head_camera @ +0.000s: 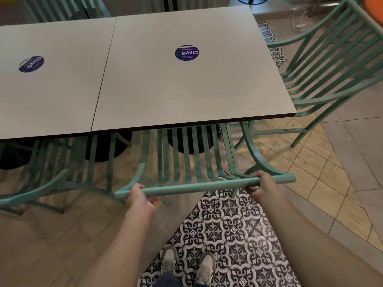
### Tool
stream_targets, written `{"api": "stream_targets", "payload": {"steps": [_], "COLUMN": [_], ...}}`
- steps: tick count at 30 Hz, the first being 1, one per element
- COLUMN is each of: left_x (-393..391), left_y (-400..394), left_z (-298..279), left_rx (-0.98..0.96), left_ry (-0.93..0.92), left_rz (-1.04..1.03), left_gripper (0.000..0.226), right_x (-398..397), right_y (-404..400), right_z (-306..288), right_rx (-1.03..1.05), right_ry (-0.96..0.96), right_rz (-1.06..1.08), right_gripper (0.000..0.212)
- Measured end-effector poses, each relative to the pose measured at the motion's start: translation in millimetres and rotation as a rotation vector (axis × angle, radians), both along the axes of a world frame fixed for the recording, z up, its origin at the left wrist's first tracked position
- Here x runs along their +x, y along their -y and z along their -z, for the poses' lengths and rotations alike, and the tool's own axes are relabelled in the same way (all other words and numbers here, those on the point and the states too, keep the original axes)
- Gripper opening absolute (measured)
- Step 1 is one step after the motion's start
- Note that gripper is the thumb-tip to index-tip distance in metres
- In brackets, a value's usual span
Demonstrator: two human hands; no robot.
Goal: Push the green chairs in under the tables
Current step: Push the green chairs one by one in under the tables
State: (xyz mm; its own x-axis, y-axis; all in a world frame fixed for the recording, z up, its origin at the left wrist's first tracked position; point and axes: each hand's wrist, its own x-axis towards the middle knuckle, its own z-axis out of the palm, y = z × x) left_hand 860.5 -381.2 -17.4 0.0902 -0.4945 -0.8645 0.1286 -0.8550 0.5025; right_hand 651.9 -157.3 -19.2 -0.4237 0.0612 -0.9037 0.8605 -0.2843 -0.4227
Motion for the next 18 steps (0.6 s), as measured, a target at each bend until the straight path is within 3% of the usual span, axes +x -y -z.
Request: {"api": "stream_targets", "payload": {"steps": [8, 13, 18], "left_x": [3.5, 3.0, 1.5], "left_y": [4.1, -1.1, -0.8], "left_z": [1.3, 2.0, 2.0], "left_rx": [0.006, -0.029, -0.029], "left_ry": [-0.009, -0.024, -0.043], "left_rz": [0.018, 0.021, 0.028], "left_gripper": [0.031, 0.043, 0.039], "right_x": [0.5, 0.0, -1.3], "right_y": [2.9, 1.6, 0.6], "right_z": [2.9, 5.1, 6.5], "right_rx": [0.023, 0.043, 0.059], "right_ry": [0.012, -0.007, -0.017], "right_rz": [-0.004, -0.006, -0.021], "right_gripper": [0.046, 0.042, 0.046]}}
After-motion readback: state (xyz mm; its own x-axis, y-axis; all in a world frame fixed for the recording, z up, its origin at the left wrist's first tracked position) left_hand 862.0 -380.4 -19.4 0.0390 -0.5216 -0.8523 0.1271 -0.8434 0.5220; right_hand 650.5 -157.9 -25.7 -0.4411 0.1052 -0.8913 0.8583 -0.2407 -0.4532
